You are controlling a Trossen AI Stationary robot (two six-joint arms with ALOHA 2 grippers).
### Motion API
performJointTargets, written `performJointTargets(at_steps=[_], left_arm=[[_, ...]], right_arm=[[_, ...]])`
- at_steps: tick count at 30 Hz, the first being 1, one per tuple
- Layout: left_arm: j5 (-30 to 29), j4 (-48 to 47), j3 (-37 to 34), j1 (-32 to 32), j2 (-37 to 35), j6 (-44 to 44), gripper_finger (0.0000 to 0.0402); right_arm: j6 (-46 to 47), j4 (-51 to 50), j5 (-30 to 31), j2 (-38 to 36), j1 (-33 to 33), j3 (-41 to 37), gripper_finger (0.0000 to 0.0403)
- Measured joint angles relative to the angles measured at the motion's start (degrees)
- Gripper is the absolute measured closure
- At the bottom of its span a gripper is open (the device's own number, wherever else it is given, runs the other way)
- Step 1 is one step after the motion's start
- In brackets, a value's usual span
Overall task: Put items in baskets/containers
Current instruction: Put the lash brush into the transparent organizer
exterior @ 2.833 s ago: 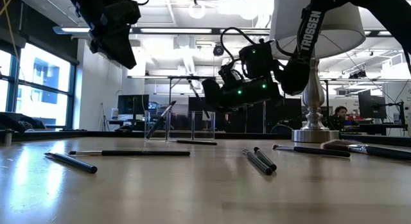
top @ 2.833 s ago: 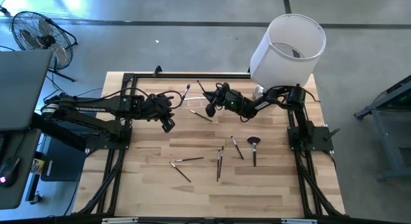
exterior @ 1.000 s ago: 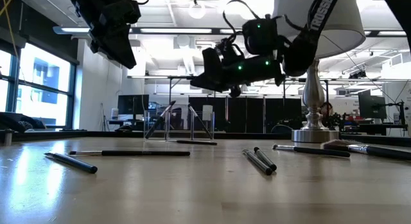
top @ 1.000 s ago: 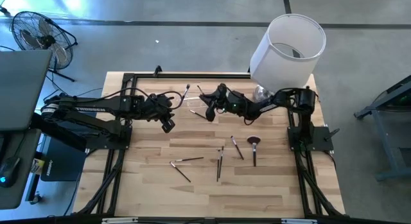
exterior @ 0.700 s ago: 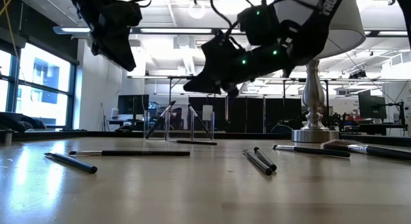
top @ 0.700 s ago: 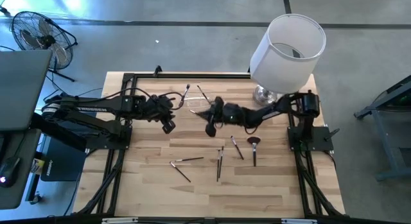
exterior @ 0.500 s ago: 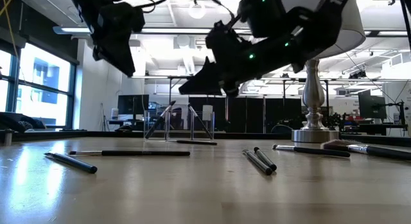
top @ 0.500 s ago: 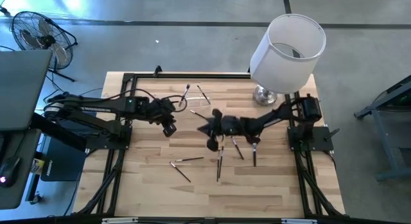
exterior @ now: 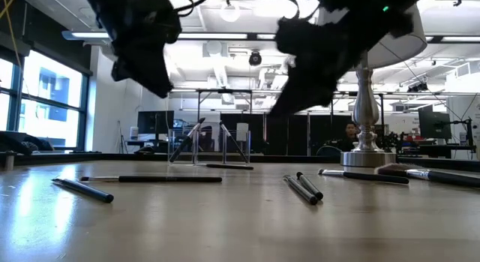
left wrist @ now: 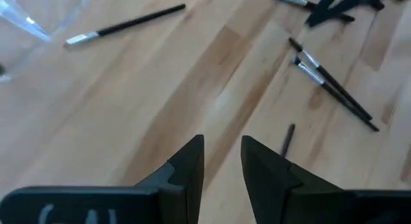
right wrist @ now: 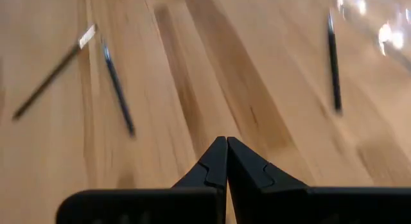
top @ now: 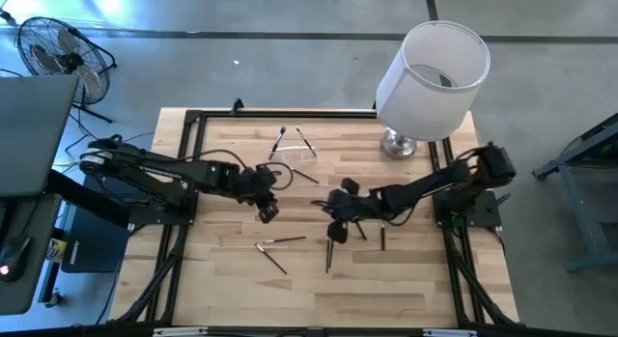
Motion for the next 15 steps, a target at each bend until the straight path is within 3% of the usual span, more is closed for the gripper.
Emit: performJointTargets(at_steps=[8, 15], left_arm=[[-2.9, 11.1, 0.1, -5.4, 3.6, -10.8, 0.0303], [-7.1, 10.6, 5.5, -11.3, 8.6, -17.1, 0.0342]], right_arm=[[9.6, -24.7, -0.3, -10.8, 4.2, 0.0, 0.0401], [11.7, -30.3, -0.7, -14.8, 6.8, 0.0, 0.04]])
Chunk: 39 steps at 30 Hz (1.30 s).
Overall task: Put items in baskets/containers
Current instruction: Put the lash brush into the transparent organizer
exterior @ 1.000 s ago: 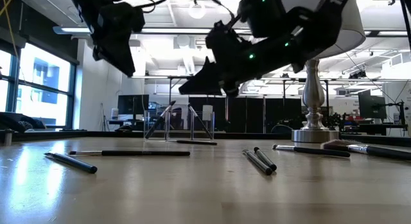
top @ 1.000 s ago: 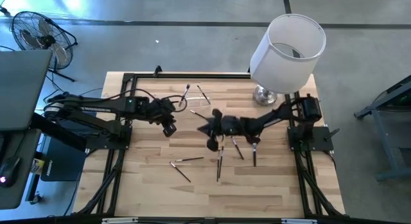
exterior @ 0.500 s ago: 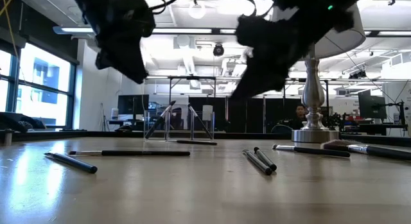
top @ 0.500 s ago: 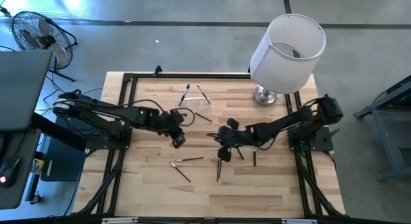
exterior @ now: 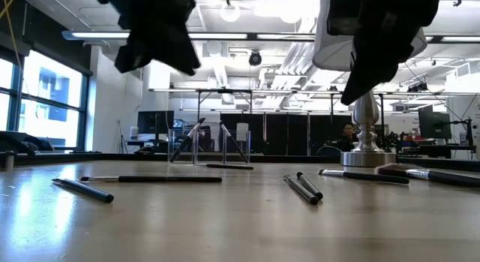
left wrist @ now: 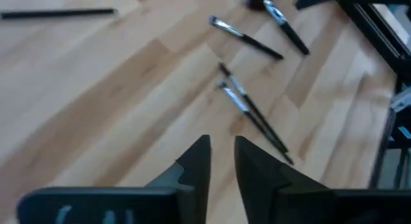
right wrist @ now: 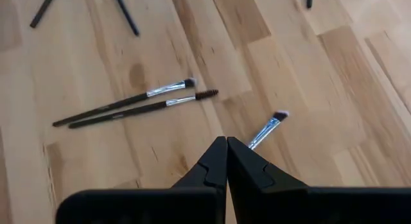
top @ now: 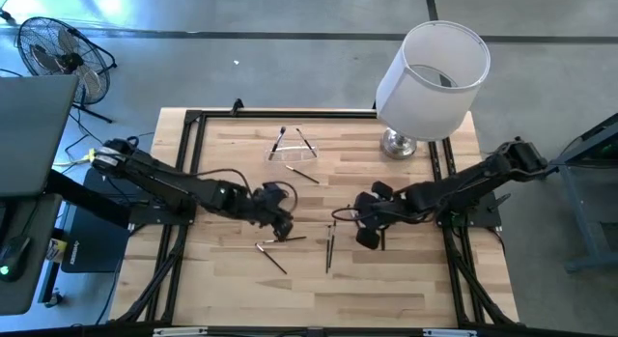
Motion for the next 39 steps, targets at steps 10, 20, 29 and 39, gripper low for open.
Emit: performJointTargets(at_steps=[10, 20, 29, 39], left_arm=[[-0.5, -4.0, 6.0, -5.0, 5.8, -3.7, 0.0395], [1.6, -9.5, 6.2, -4.8, 6.3, 2.8, 0.0399], [3.2, -20.1, 6.2, -4.1, 6.2, 11.1, 0.0399], [8.9, -22.1, 6.2, 4.2, 6.2, 24.5, 0.0399]], right_arm=[[6.1, 1.1, -0.1, 1.4, 0.6, 0.0, 0.0395], [13.6, 3.5, -1.2, 1.6, 1.6, 0.0, 0.0402], [18.3, 9.4, 1.9, 1.6, 0.2, 0.0, 0.0402], [24.5, 7.2, 1.2, 6.1, -2.1, 4.8, 0.0403]])
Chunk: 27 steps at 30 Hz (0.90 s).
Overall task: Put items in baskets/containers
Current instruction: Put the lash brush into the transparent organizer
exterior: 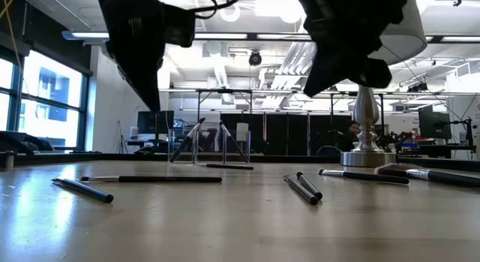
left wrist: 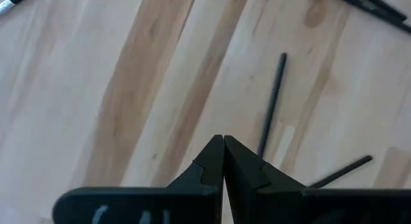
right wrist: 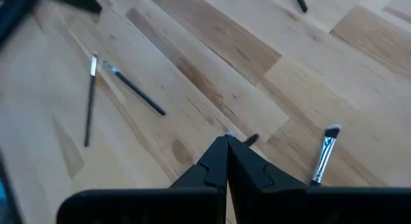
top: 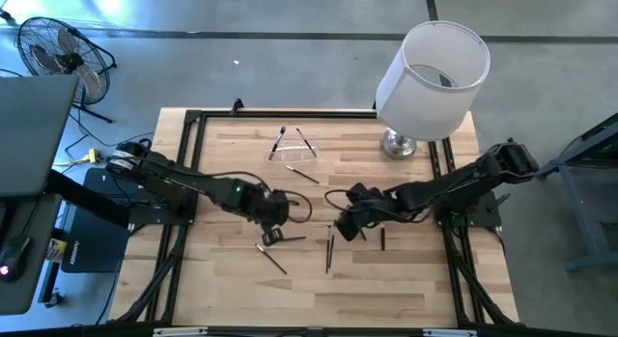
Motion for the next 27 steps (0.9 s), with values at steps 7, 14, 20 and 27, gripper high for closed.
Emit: performJointTargets(at_steps=[7, 14, 20, 27], left_arm=[[0.5, -2.4, 0.0, 2.6, 0.0, 5.5, 0.0399], [-1.2, -7.6, 0.0, 2.7, 0.0, 8.6, 0.0399], [-2.1, -12.0, -1.4, 2.6, 0.0, 9.7, 0.0399], [-1.0, -12.0, -4.9, 2.6, -1.0, 10.8, 0.0399]], right_arm=[[2.2, -17.3, -3.3, 13.8, -1.3, 15.4, 0.0403], [11.2, -28.1, -7.3, 24.3, -3.7, 25.1, 0.0402], [15.2, -29.1, -8.3, 26.4, -4.9, 26.4, 0.0385], [18.5, -27.7, -7.6, 26.4, -5.3, 26.1, 0.0344]])
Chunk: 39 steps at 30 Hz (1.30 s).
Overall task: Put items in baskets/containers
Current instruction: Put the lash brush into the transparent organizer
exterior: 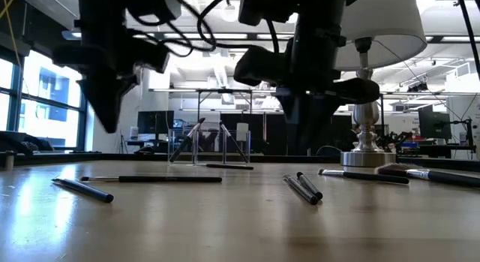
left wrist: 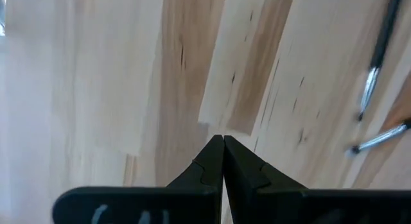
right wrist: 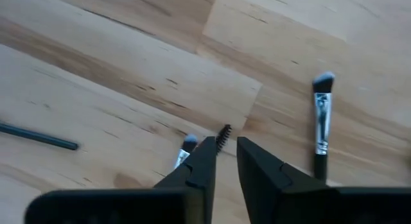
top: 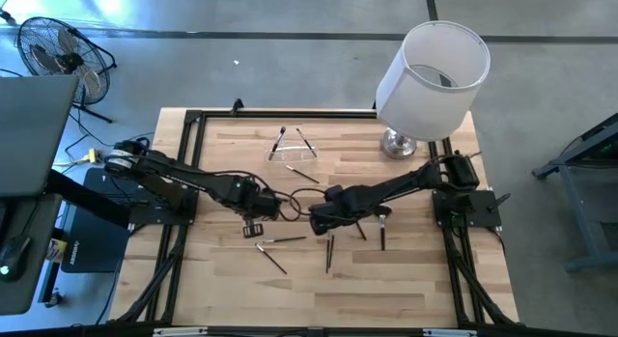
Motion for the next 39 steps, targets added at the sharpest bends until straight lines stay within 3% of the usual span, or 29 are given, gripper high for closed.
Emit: performJointTargets(at_steps=[5, 13, 22, 25, 30, 35, 39], left_arm=[[1.8, -0.1, -1.7, 0.0, 0.0, 0.4, 0.0399], [2.1, 0.0, -2.2, 0.0, 0.0, 2.5, 0.0399], [2.0, 0.5, -2.2, 0.0, 0.0, 4.2, 0.0399], [2.0, 0.9, -2.2, 0.0, 0.0, 4.3, 0.0399], [2.0, 1.7, -2.2, 0.0, 0.0, 4.3, 0.0399], [1.6, 4.1, -2.2, 0.0, 0.0, 4.3, 0.0399], [1.6, 5.1, -2.2, 0.0, 0.0, 4.2, 0.0399]], right_arm=[[1.4, 2.0, 1.5, 0.0, 0.0, 0.0, 0.0326], [3.5, 1.8, -3.5, 3.9, 0.0, 0.0, 0.0325], [5.1, 1.5, -3.1, 6.5, 0.2, 0.2, 0.0325], [3.6, 1.4, -2.2, 6.6, 0.1, 0.2, 0.0338], [-1.0, 1.9, -0.2, 6.7, 0.1, 0.1, 0.0395], [-3.6, 3.1, 1.7, 6.5, 0.5, 0.0, 0.0399], [-6.5, 3.4, 6.8, 5.5, 1.8, -0.2, 0.0401]])
